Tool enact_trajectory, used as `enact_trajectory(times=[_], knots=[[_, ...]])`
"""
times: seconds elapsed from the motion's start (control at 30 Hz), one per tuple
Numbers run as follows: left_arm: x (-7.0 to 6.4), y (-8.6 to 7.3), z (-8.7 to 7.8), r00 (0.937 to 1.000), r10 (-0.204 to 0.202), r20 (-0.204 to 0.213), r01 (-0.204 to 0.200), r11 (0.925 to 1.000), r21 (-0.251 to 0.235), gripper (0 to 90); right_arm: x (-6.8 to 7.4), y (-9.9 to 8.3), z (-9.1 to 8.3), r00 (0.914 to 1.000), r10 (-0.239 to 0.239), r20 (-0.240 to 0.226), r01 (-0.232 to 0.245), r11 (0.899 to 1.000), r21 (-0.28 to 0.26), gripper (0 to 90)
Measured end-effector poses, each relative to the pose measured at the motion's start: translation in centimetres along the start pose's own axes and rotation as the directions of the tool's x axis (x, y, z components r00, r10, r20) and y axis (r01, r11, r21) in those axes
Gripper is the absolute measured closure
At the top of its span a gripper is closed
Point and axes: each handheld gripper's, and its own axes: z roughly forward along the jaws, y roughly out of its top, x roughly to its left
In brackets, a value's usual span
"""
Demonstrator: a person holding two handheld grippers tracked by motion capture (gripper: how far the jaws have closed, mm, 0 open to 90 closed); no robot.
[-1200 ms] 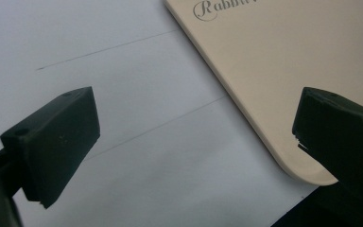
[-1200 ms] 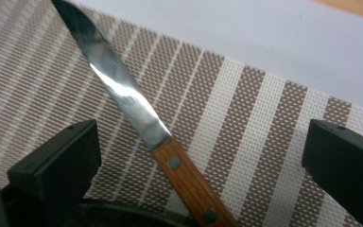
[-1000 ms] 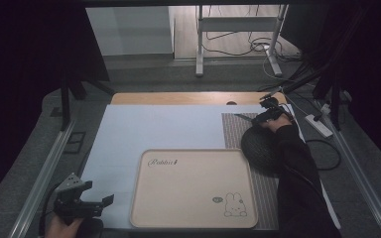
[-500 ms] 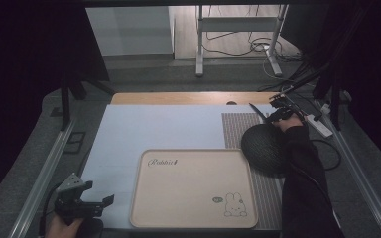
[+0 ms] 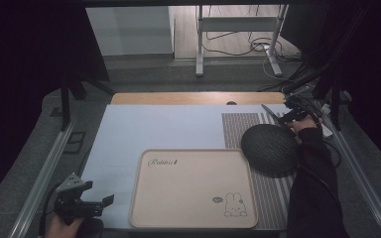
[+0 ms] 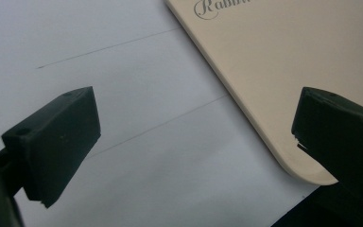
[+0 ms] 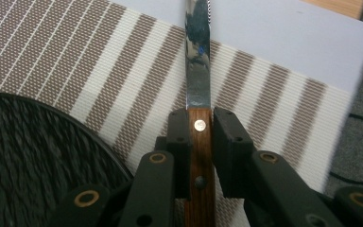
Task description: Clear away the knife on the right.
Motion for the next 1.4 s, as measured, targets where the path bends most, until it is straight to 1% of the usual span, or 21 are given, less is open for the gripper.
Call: enact_trajectory(times=[0.07,0.13,0.23,0.33,0.43,0.5,0.6,0.7,0.77,0.83,0.93,1.0,1.13,1.23,1.3,1.4], knots=[[0.0,0.0,0.0,1.0000,0.001,0.000,-0.001,1.0000,0.000,2.1,-0.3,-0.2,-0.5,1.0000,0.006,0.007,-0.005,1.000,-0.008,77.5],[0.0,0.0,0.0,1.0000,0.002,0.000,-0.002,1.0000,0.001,2.1,-0.3,-0.4,-0.9,0.9999,0.012,0.001,-0.012,1.000,-0.014,77.5],[0.0,0.0,0.0,1.0000,0.003,-0.001,-0.003,1.0000,0.002,2.1,0.3,-0.3,-1.6,0.9999,0.010,-0.010,-0.010,1.000,-0.022,77.5],[-0.1,0.0,0.0,1.0000,0.007,-0.003,-0.007,1.0000,0.004,2.1,1.4,-0.1,-2.0,0.9997,-0.006,-0.022,0.005,1.000,-0.029,77.5],[-0.1,0.0,0.0,0.9999,0.010,-0.005,-0.010,0.9999,0.002,2.1,2.7,0.1,-2.4,0.9988,-0.041,-0.025,0.040,0.999,-0.030,77.4],[-0.1,0.0,0.0,0.9999,0.012,-0.004,-0.012,0.9999,0.001,2.1,3.5,0.1,-2.7,0.9980,-0.055,-0.030,0.054,0.998,-0.034,77.4],[-0.1,0.0,0.0,0.9999,0.014,-0.004,-0.014,0.9999,0.000,2.1,4.4,0.0,-3.0,0.9977,-0.056,-0.039,0.054,0.998,-0.041,77.4],[-0.2,0.0,0.0,0.9999,0.015,-0.003,-0.015,0.9999,-0.001,2.1,5.4,-0.3,-3.3,0.9958,-0.067,-0.061,0.064,0.997,-0.050,77.4],[-0.2,0.0,0.0,0.9999,0.015,-0.003,-0.015,0.9999,-0.001,2.1,6.1,-0.4,-3.5,0.9950,-0.073,-0.068,0.069,0.996,-0.051,77.4],[-0.1,0.0,0.0,0.9999,0.015,-0.002,-0.015,0.9999,-0.002,2.1,6.8,-0.6,-3.7,0.9935,-0.089,-0.072,0.085,0.995,-0.052,77.4],[-0.1,0.0,0.0,0.9999,0.014,-0.002,-0.014,0.9999,-0.002,2.0,7.9,-0.8,-4.0,0.9911,-0.101,-0.087,0.096,0.993,-0.063,77.4],[-0.1,0.0,0.0,0.9999,0.014,-0.001,-0.014,0.9999,-0.003,2.0,8.7,-1.0,-4.1,0.9884,-0.121,-0.092,0.116,0.991,-0.065,77.4],[-0.1,0.0,0.0,0.9999,0.015,0.000,-0.015,0.9999,-0.004,2.0,10.2,-1.5,-4.2,0.9835,-0.146,-0.107,0.140,0.988,-0.066,77.4],[-0.1,0.0,-0.1,0.9999,0.013,0.003,-0.013,0.9999,-0.004,2.0,11.2,-1.8,-4.3,0.9792,-0.173,-0.106,0.167,0.984,-0.060,77.4],[0.0,0.0,-0.1,0.9999,0.012,0.005,-0.012,0.9999,-0.005,2.0,11.8,-2.1,-4.4,0.9768,-0.184,-0.111,0.177,0.982,-0.064,77.4],[0.0,0.0,-0.1,0.9999,0.010,0.007,-0.010,0.9999,-0.006,2.0,12.7,-2.6,-4.7,0.9741,-0.187,-0.127,0.179,0.981,-0.072,77.4]])
